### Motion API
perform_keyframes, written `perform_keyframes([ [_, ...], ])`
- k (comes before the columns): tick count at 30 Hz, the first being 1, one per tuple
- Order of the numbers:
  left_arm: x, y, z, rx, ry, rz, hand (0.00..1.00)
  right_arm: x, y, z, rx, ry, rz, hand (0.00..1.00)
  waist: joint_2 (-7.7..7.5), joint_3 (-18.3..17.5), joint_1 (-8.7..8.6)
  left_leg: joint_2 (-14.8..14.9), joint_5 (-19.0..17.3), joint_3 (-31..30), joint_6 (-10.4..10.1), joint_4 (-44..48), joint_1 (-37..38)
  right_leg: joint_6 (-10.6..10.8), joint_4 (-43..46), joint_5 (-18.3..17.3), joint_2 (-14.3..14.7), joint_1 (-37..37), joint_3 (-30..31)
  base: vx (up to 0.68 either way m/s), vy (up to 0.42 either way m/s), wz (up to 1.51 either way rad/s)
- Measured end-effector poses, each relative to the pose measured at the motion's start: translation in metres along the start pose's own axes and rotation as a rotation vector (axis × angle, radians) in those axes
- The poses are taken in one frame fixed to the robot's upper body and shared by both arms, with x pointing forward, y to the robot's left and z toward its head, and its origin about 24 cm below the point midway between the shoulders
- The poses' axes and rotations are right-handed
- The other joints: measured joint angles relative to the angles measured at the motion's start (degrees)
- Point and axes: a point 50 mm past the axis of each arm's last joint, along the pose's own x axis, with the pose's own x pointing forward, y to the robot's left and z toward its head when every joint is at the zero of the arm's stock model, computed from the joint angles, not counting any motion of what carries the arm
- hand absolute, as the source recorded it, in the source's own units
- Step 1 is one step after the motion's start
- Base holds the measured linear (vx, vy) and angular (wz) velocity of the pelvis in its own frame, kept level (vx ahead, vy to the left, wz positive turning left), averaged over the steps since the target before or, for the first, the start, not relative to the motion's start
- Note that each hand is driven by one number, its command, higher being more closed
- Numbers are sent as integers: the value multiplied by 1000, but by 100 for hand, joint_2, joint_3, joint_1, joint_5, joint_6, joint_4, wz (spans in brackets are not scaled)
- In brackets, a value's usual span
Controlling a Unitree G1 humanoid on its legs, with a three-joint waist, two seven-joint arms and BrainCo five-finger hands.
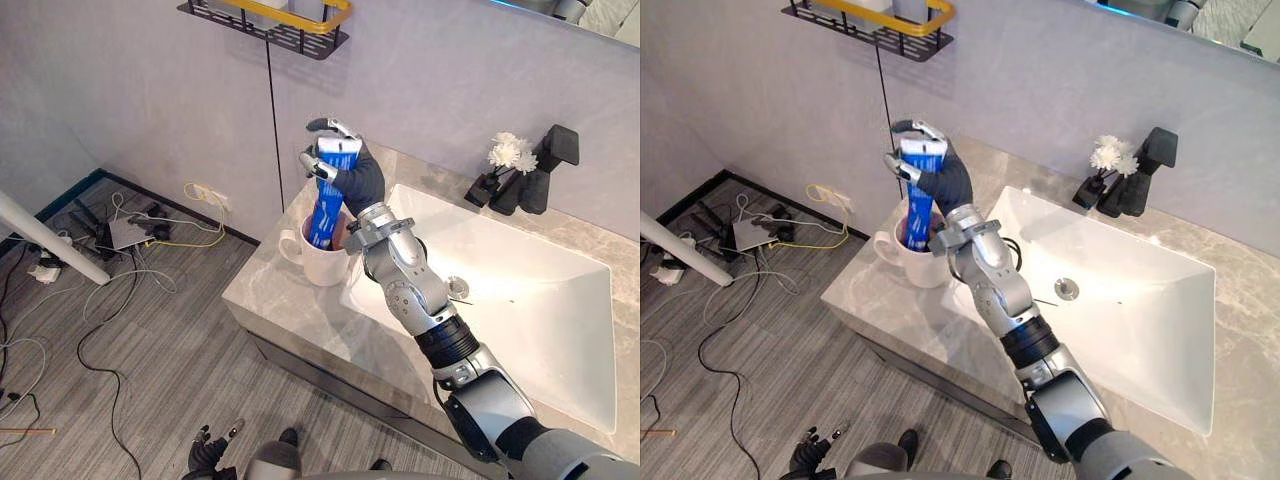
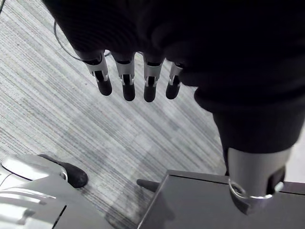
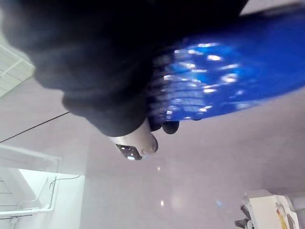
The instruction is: Organize washtable
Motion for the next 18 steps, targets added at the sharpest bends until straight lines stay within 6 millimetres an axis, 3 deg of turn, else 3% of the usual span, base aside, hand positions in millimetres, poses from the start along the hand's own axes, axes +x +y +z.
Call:
perform_keyframes([
  [18, 0, 0, 0, 0, 2, 1, 0, -7, 2, 0, 22, -13, -8, 0, 3, 2, -10, -2, 0, 8, 0, 1, 17, 0, 0, 0, -4, -2, 4, 0, 0, 0],
])
